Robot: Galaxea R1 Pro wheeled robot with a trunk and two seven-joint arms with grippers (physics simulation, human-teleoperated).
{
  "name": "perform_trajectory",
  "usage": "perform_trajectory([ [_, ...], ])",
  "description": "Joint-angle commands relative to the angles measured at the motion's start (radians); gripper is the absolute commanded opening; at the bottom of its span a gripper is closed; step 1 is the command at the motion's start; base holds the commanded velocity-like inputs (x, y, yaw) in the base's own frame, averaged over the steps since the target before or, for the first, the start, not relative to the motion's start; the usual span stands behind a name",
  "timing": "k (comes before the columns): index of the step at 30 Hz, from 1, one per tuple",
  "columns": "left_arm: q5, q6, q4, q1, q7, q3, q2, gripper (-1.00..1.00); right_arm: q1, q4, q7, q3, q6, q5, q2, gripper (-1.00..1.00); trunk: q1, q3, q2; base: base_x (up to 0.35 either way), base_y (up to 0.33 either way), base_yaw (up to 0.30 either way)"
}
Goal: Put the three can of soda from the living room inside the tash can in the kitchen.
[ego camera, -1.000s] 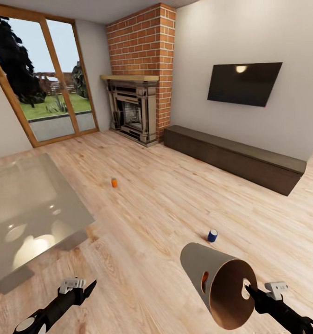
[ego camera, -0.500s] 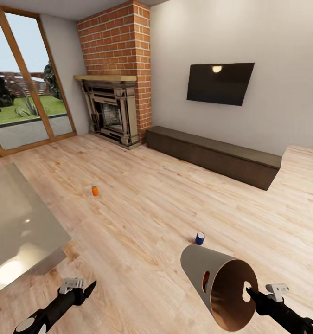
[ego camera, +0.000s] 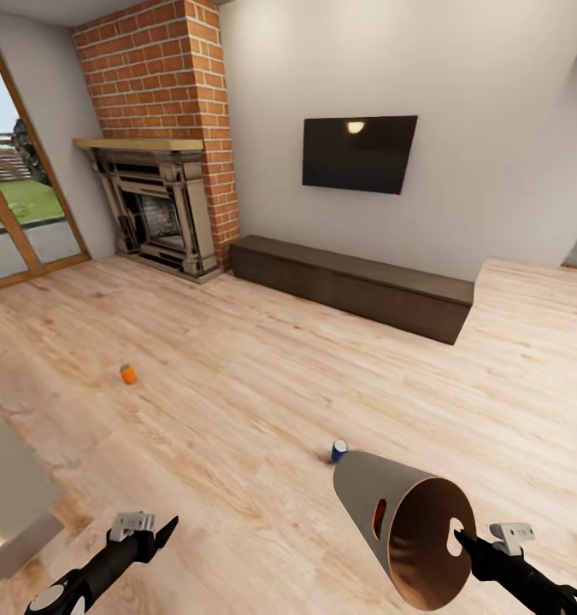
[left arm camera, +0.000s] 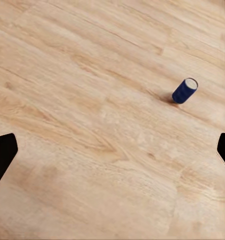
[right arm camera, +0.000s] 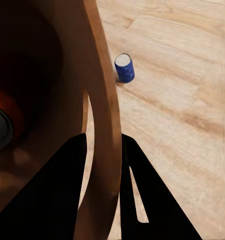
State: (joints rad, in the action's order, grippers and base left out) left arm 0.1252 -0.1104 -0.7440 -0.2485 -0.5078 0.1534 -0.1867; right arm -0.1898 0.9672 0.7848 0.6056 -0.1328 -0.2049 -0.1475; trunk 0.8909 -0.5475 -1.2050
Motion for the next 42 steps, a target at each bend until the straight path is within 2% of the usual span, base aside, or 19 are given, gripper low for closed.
perform_trajectory([
  [1, 0.000, 0.000, 0.000, 0.000, 0.000, 0.000, 0.000, 1.00, 0.000, 0.001, 0.009, 0.000, -0.004, 0.012, 0.000, -1.00, 0.000, 0.000, 0.000, 0.249, -0.189, -0.251],
  [14, -0.001, 0.000, 0.000, 0.000, 0.000, 0.000, 0.001, 1.00, 0.000, 0.001, 0.008, 0.002, -0.002, 0.016, 0.000, -1.00, 0.000, 0.003, 0.000, 0.230, -0.206, -0.251],
  [20, 0.002, 0.000, 0.001, 0.000, 0.001, -0.032, 0.001, 1.00, 0.000, 0.001, 0.007, 0.019, -0.002, 0.018, 0.000, -1.00, 0.000, 0.006, 0.000, 0.225, -0.210, -0.252],
  [25, 0.002, 0.000, 0.003, 0.000, 0.002, -0.039, 0.000, 1.00, 0.000, 0.001, 0.007, 0.032, 0.000, 0.018, -0.001, -1.00, 0.000, 0.008, 0.000, 0.225, -0.211, -0.205],
  [34, 0.002, -0.001, 0.003, 0.000, 0.002, -0.040, 0.001, 1.00, 0.000, 0.001, 0.009, 0.057, 0.005, 0.018, -0.002, -1.00, 0.000, 0.009, 0.000, 0.224, -0.211, -0.080],
  [42, 0.002, 0.000, 0.003, 0.000, 0.002, -0.040, 0.000, 1.00, 0.000, 0.001, 0.010, 0.058, -0.001, 0.018, -0.001, -1.00, 0.000, 0.009, 0.000, 0.223, -0.212, -0.009],
])
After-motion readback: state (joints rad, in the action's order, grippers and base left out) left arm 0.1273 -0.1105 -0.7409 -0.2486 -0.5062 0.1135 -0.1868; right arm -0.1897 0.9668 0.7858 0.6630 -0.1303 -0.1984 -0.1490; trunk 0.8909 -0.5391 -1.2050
